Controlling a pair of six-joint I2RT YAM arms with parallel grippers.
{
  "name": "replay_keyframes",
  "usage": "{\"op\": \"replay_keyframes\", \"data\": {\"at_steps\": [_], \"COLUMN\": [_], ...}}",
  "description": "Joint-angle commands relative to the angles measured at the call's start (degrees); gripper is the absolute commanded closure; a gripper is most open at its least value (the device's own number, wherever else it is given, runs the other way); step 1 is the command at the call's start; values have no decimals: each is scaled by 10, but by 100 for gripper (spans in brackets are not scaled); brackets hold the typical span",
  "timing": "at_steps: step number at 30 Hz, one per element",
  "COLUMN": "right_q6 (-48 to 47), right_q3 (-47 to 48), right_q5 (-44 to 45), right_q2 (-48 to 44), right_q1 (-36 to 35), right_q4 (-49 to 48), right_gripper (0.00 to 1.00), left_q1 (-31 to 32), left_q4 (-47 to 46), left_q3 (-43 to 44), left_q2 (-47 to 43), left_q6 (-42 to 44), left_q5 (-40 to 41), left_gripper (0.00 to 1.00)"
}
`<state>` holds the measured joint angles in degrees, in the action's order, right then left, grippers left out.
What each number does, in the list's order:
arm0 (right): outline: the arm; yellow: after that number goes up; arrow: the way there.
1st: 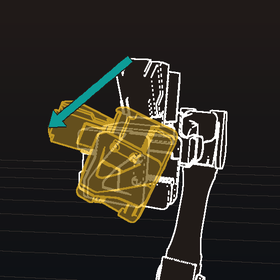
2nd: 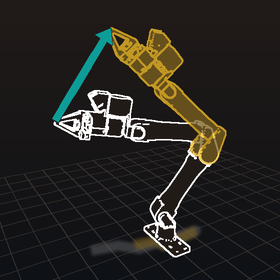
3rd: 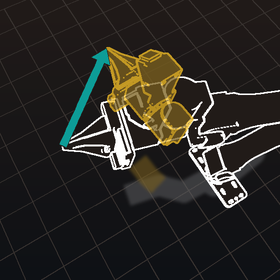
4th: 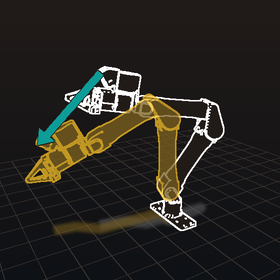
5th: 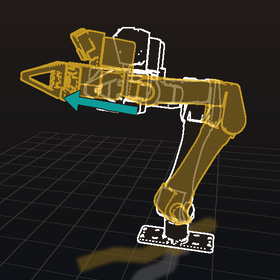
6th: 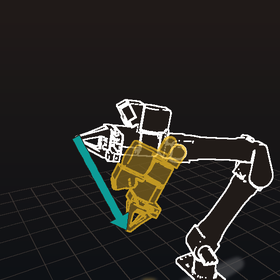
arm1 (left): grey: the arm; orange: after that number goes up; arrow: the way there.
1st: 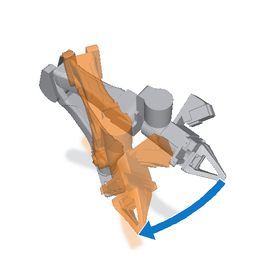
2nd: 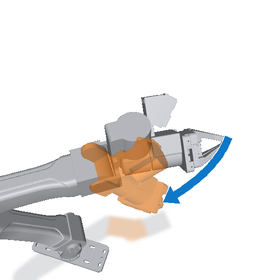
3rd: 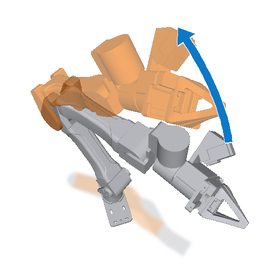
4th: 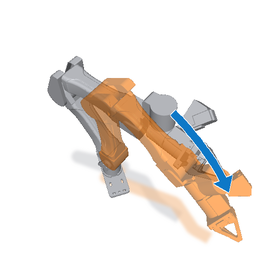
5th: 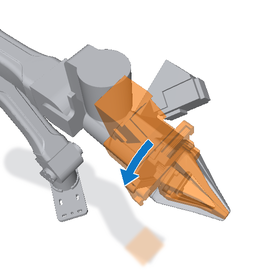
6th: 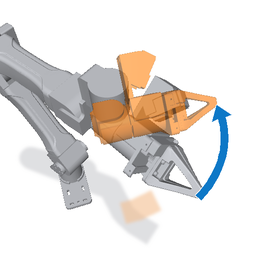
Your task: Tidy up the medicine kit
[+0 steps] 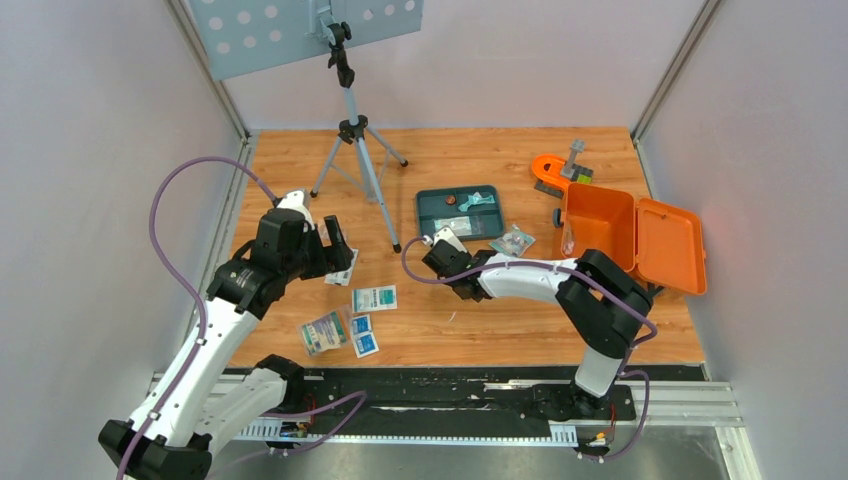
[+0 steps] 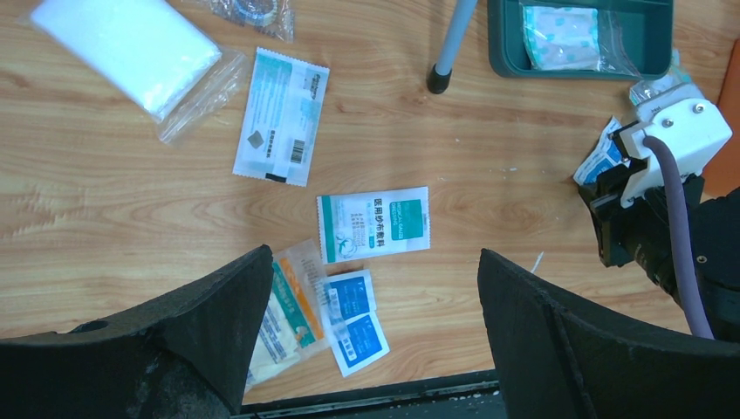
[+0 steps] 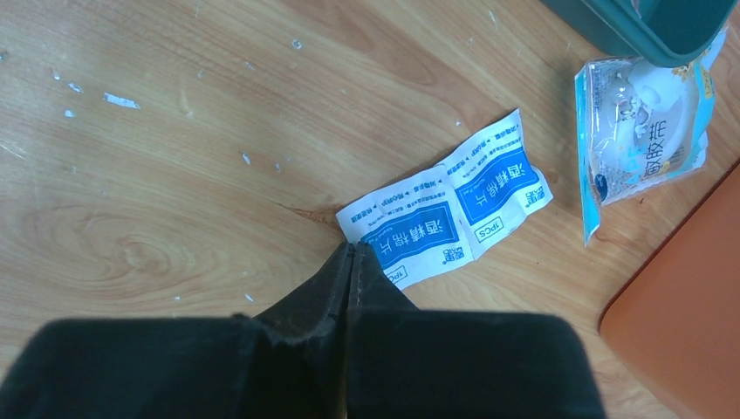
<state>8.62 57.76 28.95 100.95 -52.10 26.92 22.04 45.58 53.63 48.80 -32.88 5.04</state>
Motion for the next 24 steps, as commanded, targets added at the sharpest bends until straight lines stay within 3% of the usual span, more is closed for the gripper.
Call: {"op": "replay_keyframes", "data": {"at_steps": [1,11,16,20,24], "right_q6": [1,47,79,137,191], "right_q3": [6,20,21,16,-7], "right_q5": [4,-57,-46,-121,-225], "right_q2": [-35,-109,-115,-136,-164], "right_q1": [-1,-1,13,84,177], "right_q4": [-7,18,35,35,8], "right_gripper": [100,100,99,59,45], "left_q1": [-2,-2,-2,-2,-2], "left_q4": [-8,-13,-15,-14,-14], "left_q3": [-1,0,0,1,0], "left_q2": [-8,-2,0,0,-3], "left_q6": [-4,-5,-4,-3,-4], "left_q5": [5,2,-1,-2,0], "left_gripper": [5,5,5,5,5]}}
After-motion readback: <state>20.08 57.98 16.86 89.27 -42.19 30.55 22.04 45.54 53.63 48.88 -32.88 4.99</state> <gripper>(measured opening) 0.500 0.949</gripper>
